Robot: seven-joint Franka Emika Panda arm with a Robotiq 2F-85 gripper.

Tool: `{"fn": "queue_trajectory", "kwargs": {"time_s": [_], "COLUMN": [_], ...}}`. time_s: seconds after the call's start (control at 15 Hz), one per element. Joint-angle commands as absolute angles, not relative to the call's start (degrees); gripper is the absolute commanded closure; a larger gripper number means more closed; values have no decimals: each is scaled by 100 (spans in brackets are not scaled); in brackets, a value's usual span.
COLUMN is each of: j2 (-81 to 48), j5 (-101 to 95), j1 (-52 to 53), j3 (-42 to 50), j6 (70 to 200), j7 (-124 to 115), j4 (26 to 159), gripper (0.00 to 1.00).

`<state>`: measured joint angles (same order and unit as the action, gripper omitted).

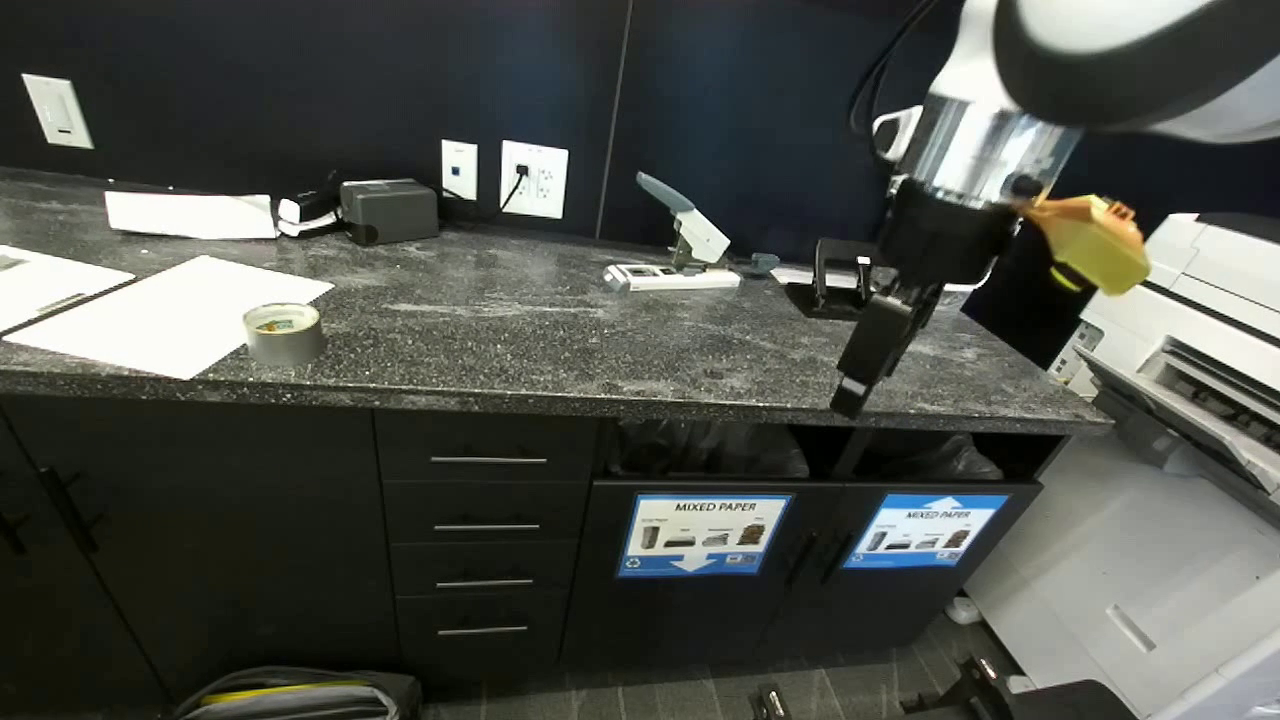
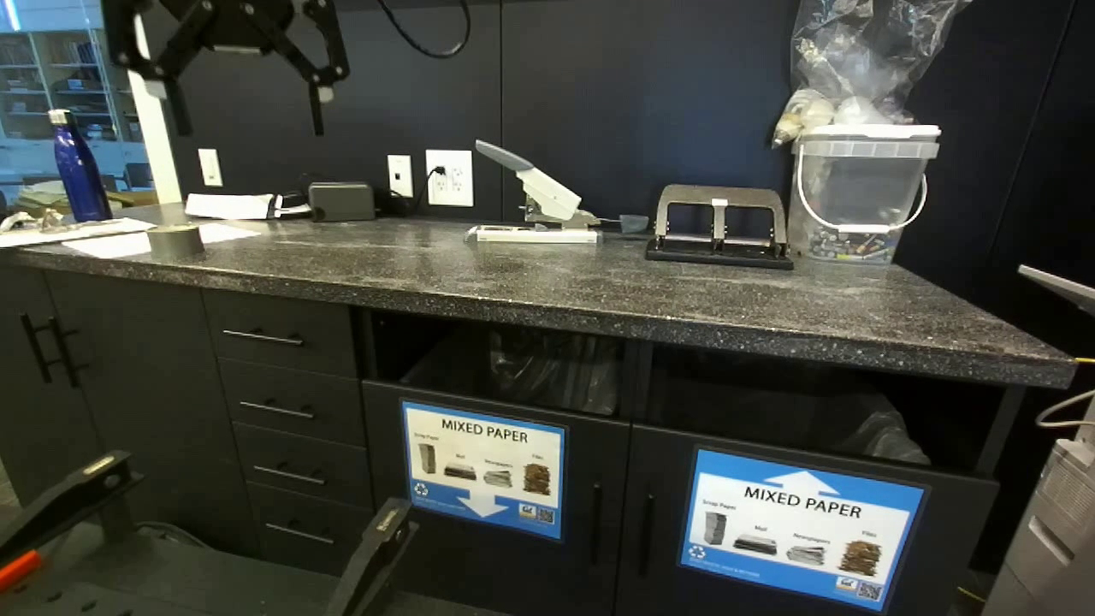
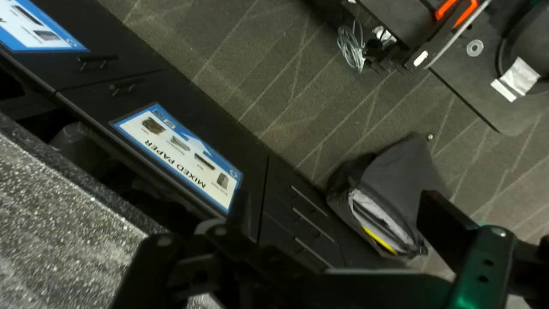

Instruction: Put the tissue into the rubbish bin.

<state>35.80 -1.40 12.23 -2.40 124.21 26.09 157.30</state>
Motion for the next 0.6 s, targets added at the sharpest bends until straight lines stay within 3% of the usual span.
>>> {"fn": "queue_trajectory", "kwargs": {"time_s": [0.0, 0.2, 0.53], "j2": [5041, 5947, 6386], "j5": [115, 13, -77], "j1": [1383, 1297, 1201], "j3": [31, 83, 15], "j6": [12050, 10797, 9070], "j7": [2543, 2370, 1942], "j4": [15931, 15765, 15515], "gripper": [0, 0, 0]}}
